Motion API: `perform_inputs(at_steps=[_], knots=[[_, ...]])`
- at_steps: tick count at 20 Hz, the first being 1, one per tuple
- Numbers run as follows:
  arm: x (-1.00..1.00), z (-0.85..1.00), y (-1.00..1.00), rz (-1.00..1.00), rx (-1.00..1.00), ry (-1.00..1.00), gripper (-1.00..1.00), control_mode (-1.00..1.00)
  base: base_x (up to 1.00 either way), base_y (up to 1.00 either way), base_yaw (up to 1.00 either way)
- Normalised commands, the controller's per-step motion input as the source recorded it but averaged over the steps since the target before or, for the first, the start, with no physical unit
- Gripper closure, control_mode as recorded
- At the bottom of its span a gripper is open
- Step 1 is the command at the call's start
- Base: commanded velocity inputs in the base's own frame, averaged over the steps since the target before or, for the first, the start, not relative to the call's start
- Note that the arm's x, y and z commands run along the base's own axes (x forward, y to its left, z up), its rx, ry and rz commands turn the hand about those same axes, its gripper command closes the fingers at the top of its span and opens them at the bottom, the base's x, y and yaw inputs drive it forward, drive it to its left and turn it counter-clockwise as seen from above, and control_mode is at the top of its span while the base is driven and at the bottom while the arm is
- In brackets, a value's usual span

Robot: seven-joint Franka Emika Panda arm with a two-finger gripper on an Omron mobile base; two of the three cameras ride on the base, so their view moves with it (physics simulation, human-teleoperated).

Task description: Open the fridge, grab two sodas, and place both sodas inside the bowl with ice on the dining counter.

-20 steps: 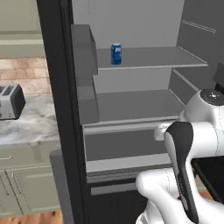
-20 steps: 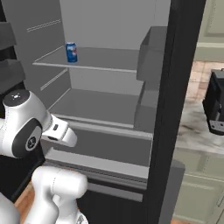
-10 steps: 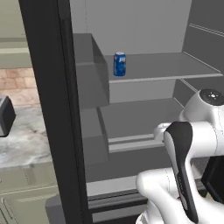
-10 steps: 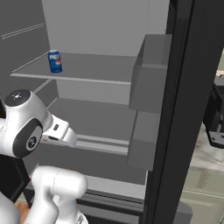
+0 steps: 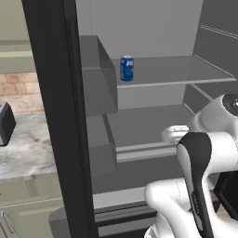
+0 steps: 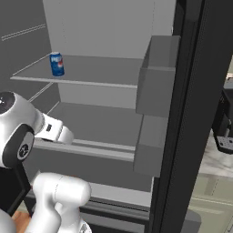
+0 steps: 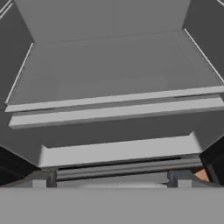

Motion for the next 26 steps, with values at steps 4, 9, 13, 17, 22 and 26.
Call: perform_inputs(at_steps=[4, 9, 13, 17, 22, 26], knots=[[-0.09, 0.78, 0.32, 0.05, -0.02, -0.39, -1.0, -1.0, 0.0, 0.0, 0.0], [-0.01, 0.74, 0.32, 0.04, -0.02, -0.39, -1.0, -1.0, 0.0, 0.0, 0.0], [0.03, 0.72, 0.33, 0.01, -0.03, -0.28, -1.0, -1.0, 0.0, 0.0, 0.0], [0.08, 0.59, 0.16, 0.05, -0.01, -0.2, -1.0, -1.0, 0.0, 0.0, 0.0], [-0.06, 0.09, 0.0, 0.03, 0.0, -0.14, -1.0, -1.0, 0.0, 0.0, 0.0], [0.01, 0.27, 0.13, 0.0, 0.0, -0.11, -1.0, -1.0, 0.0, 0.0, 0.0]])
